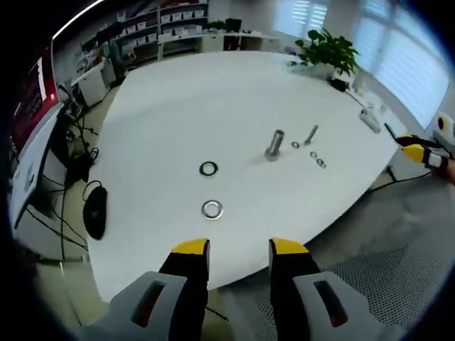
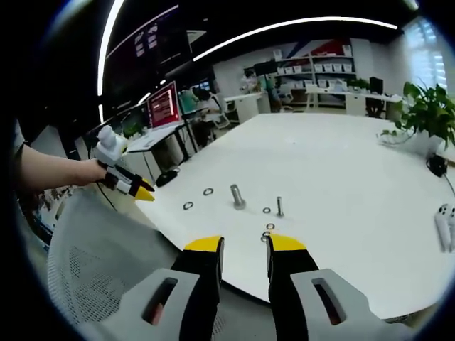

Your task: Place the washer onto the threaded stud by aligning its center hole with the stud, sliding it down to the base, and recovering from edge contact or off-axis alignment until the washer reaches the visible bottom stop.

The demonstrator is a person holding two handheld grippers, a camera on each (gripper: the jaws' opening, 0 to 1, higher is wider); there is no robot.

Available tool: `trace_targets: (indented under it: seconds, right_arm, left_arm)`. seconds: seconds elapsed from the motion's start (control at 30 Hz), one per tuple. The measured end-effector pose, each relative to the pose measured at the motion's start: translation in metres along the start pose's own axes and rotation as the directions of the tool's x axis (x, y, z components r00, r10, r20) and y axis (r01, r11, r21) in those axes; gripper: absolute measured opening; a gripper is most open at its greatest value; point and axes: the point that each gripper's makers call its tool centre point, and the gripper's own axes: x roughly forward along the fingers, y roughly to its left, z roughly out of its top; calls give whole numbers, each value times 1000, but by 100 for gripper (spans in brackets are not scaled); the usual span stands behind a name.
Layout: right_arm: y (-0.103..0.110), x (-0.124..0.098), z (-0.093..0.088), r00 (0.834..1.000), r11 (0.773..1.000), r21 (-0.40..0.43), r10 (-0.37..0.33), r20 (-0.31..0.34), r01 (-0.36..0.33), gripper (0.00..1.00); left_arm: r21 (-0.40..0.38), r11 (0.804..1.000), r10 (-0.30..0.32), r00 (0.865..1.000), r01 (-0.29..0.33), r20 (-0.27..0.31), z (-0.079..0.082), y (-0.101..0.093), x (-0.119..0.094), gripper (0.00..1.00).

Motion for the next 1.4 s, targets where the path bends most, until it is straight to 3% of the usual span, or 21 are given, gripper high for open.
trace_targets:
  seconds: [0.3, 0.57, 0.83, 1.03, 1.07, 1.13, 1.27, 1.33, 1.4]
  right_arm:
    - [-5, -1, 1, 1000, 1000, 7, -19, 6, 19, 26]
    - [-8, -2, 0, 999, 999, 10, -34, -2, 34, 26]
    - [-10, -2, -1, 999, 999, 17, -44, 0, 44, 26]
    - [-11, -2, -1, 999, 999, 17, -47, 1, 47, 26]
    - [-11, -2, -1, 999, 999, 17, -47, 1, 47, 26]
    - [-11, -2, -1, 999, 999, 16, -46, 0, 47, 26]
    - [-11, -2, -2, 999, 999, 13, -49, -3, 49, 26]
    - [-12, -2, -1, 999, 999, 17, -50, 2, 50, 26]
    - [-12, -2, 0, 999, 999, 15, -50, 2, 50, 25]
  left_arm:
    - [15, 1000, -6, 994, 8, -110, -7, -1, 34, 30]
    - [54, 999, 13, 978, -1, -209, -13, 9, 65, 29]
    - [54, 998, 37, 968, -25, -249, -17, 17, 81, 33]
    - [108, 994, 48, 957, -17, -287, -17, 16, 88, 34]
    - [133, 991, 67, 956, -30, -284, -14, 20, 88, 33]
    - [106, 994, 55, 959, -26, -279, -9, 20, 90, 33]
    - [124, 992, 50, 961, -17, -273, -2, 22, 95, 33]
    - [134, 991, 48, 956, -9, -289, 0, 22, 96, 32]
    - [140, 990, 54, 943, -9, -327, -1, 23, 97, 32]
